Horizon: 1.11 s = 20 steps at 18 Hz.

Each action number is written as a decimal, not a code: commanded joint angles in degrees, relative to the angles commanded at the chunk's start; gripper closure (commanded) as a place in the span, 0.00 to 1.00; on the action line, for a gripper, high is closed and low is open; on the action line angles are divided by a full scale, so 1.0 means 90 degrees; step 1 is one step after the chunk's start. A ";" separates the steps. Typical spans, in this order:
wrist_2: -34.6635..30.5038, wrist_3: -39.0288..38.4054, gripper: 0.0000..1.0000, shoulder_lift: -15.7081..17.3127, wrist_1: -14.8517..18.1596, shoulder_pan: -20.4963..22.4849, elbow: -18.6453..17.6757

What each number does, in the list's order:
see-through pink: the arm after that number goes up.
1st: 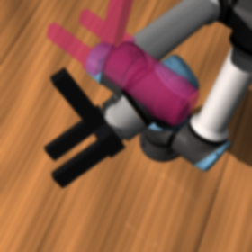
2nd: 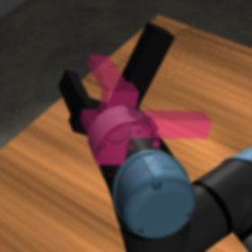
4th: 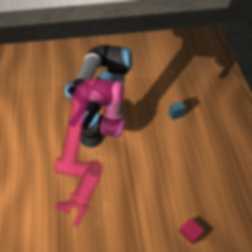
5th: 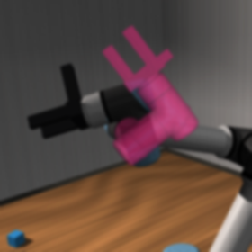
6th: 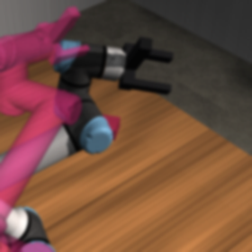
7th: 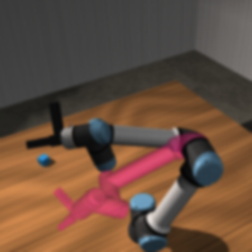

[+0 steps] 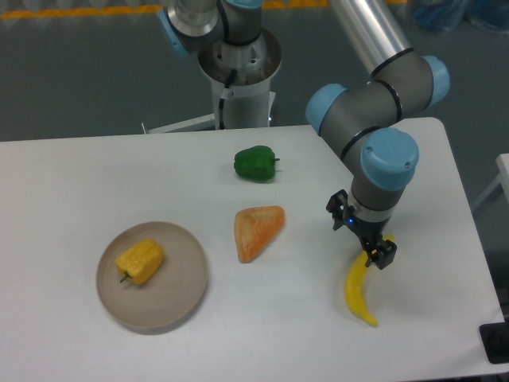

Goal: Pick up the yellow pepper from the plate

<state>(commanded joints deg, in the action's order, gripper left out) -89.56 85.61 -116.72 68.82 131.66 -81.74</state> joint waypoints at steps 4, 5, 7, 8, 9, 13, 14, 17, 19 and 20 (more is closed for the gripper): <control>0.0010 -0.0049 0.00 0.0000 0.0000 0.0000 0.0029; 0.0019 -0.0126 0.00 0.0000 0.0000 -0.0010 0.0029; 0.0039 -0.0457 0.00 0.0000 0.0000 -0.0049 0.0000; 0.0029 -0.0633 0.00 0.0000 -0.0010 -0.0059 -0.0010; 0.0058 -0.0770 0.00 0.0019 0.0000 -0.0068 -0.0019; 0.0029 -0.1599 0.00 0.0126 0.0000 -0.0507 -0.0224; 0.0020 -0.1843 0.00 0.0175 0.0000 -0.0653 -0.0283; 0.0088 -0.2898 0.00 0.0361 0.0000 -0.1219 -0.0478; 0.0214 -0.3512 0.00 0.0429 0.0000 -0.1609 -0.0478; 0.0225 -0.3767 0.00 0.0439 0.0010 -0.1795 -0.0488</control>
<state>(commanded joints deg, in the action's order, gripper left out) -87.54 51.70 -112.76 68.91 115.51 -86.13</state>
